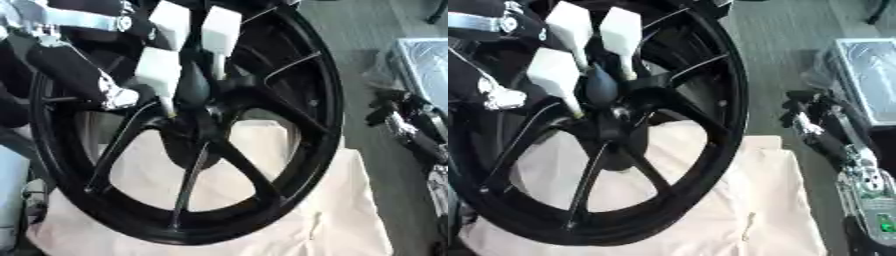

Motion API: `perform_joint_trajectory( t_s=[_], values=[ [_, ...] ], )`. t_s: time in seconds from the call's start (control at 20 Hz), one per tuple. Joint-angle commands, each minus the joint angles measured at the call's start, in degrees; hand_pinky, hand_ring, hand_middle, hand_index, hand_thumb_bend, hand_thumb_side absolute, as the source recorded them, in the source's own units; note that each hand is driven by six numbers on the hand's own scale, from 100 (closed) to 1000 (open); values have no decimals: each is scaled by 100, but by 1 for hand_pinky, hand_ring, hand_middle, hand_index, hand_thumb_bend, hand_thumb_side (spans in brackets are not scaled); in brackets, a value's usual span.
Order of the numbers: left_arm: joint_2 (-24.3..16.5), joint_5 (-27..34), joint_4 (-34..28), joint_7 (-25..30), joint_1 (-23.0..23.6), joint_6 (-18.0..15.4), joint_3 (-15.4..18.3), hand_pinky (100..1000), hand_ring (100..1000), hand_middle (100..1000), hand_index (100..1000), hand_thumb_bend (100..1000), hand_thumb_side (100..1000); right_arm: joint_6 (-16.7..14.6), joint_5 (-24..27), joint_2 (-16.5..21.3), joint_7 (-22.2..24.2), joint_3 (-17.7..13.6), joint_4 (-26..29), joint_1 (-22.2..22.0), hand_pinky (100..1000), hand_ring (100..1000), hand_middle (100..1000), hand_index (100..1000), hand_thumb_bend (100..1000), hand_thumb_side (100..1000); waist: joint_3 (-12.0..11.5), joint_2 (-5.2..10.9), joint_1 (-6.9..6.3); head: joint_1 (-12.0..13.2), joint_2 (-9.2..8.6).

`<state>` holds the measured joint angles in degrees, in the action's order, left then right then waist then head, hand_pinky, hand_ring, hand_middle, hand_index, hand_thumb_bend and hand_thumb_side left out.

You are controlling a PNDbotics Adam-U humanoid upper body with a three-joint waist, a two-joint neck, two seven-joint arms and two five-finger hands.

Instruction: Pull the pin out of the wheel hub.

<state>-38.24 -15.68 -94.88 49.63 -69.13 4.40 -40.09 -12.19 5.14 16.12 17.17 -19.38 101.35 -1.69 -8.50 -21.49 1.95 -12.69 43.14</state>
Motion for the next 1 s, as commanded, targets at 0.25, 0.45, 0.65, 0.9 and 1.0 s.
perform_joint_trajectory(
  t_s=[0.25, 0.45, 0.65, 0.9, 1.0],
  values=[
    [44, -53, 84, -40, -133, 20, 19, 799, 666, 646, 826, 134, 528, -12, -33, 45, 5, -40, 43, 4, 556, 565, 603, 751, 100, 459, 12, 90, -4, 22, -74],
    [80, 37, 87, -151, -142, 95, 48, 792, 635, 610, 806, 100, 543, -7, -40, 39, 9, -43, 32, 0, 556, 565, 603, 752, 100, 462, 12, 96, -7, 26, -84],
    [103, 84, 87, -229, -156, 164, 23, 766, 606, 571, 741, 100, 435, -9, -41, 37, 8, -46, 31, -8, 556, 565, 603, 752, 100, 457, 19, 104, -9, 40, -91],
    [165, 32, 163, -205, -166, 131, -24, 726, 551, 502, 644, 101, 201, -9, -23, 37, 16, -50, 29, -10, 556, 565, 603, 752, 100, 457, 23, 114, -10, 43, -91],
    [169, 99, 154, -283, -157, 157, 12, 696, 507, 460, 596, 100, 205, -7, -23, 34, 20, -51, 25, -13, 556, 565, 604, 752, 100, 456, 24, 120, -10, 39, -95]
  ],
)
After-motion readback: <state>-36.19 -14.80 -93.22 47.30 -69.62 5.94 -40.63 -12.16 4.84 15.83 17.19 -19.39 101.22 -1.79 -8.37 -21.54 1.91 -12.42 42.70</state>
